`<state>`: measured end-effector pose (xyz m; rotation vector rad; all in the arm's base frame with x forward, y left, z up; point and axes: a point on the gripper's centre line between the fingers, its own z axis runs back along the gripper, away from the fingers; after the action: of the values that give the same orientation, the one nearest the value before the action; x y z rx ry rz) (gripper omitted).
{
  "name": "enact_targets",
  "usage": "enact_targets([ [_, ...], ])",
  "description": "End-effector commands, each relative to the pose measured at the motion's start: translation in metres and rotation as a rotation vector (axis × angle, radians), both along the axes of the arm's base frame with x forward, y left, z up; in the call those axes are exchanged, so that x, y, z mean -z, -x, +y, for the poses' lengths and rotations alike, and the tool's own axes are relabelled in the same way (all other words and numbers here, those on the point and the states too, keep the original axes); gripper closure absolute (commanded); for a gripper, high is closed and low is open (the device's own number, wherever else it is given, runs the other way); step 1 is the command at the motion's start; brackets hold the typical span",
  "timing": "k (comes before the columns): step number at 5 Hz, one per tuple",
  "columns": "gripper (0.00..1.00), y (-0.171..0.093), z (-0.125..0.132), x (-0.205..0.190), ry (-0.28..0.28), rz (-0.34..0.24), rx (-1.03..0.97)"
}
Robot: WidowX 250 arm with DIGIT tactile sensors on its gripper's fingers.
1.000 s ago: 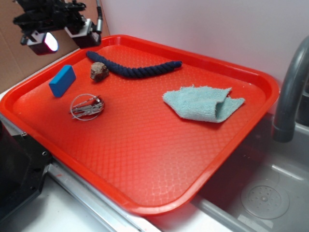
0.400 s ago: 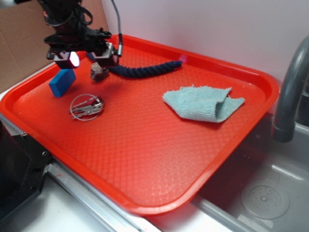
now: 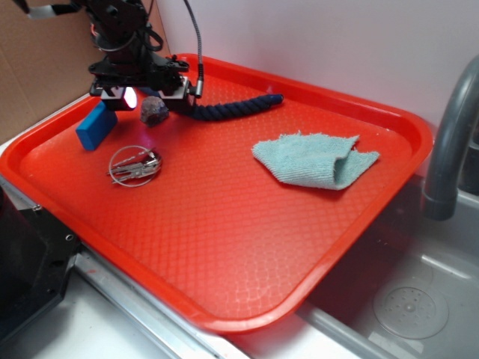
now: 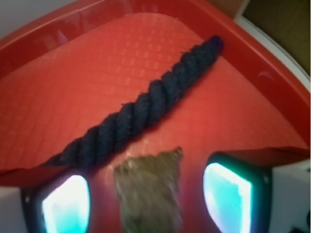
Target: Grab the rock.
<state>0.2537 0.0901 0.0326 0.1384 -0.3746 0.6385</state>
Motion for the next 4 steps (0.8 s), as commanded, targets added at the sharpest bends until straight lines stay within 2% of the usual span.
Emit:
enact_targets([
  [1,1.00,-0.010,0.002,-0.001,-0.017,-0.004,0.001],
  [3,1.00,-0.007,-0.003,-0.002,-0.011,0.032,-0.013],
  [4,1.00,-0.004,-0.018,-0.026,-0.016,0.066,-0.030],
])
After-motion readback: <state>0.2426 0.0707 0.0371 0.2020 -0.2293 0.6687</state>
